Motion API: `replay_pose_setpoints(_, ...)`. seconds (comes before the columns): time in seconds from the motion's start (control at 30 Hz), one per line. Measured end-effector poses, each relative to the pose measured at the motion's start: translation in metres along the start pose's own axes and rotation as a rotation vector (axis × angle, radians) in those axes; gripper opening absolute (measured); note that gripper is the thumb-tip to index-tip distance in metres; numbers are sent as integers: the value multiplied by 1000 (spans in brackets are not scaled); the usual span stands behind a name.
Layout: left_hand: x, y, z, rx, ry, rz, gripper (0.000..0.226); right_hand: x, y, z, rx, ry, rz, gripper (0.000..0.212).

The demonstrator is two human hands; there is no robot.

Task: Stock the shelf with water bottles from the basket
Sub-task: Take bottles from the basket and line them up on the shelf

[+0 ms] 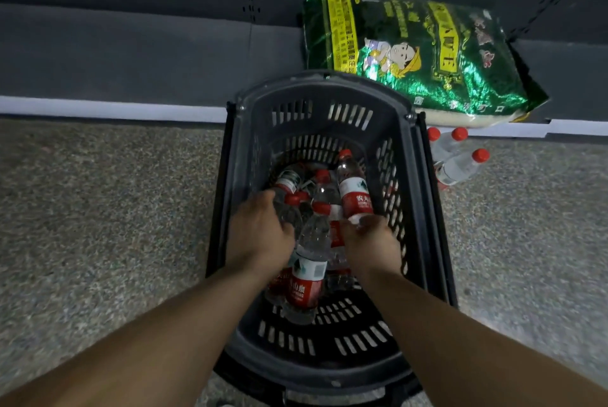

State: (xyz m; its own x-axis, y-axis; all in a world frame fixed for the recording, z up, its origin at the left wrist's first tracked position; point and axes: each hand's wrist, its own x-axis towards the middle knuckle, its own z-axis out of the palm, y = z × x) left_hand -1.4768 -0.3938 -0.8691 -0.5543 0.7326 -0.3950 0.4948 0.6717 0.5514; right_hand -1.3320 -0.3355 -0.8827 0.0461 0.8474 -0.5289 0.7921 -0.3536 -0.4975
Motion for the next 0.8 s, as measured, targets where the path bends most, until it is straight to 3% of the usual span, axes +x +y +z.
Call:
replay_pose_setpoints(0.1,8,1,29,-73,-68,-66,58,3,18,29,-26,-150,121,70)
replay_pose_setpoints(0.2,18,-10,50,-93,-95,-161,55,4,29,41,-63,-297,145,63)
replay_pose_setpoints(0.33,33,-22,64,-121,-95,-275,45,8,32,59,-23,-371,169,63)
replay_pose_setpoints(0.57,58,-35,86,-197,-207,-315,64,3,30,82,0,-327,283,81)
replay_pose_setpoints(0.8,60,-43,97,-225,-191,-300,51,-4,33,89,37,-261,276,71)
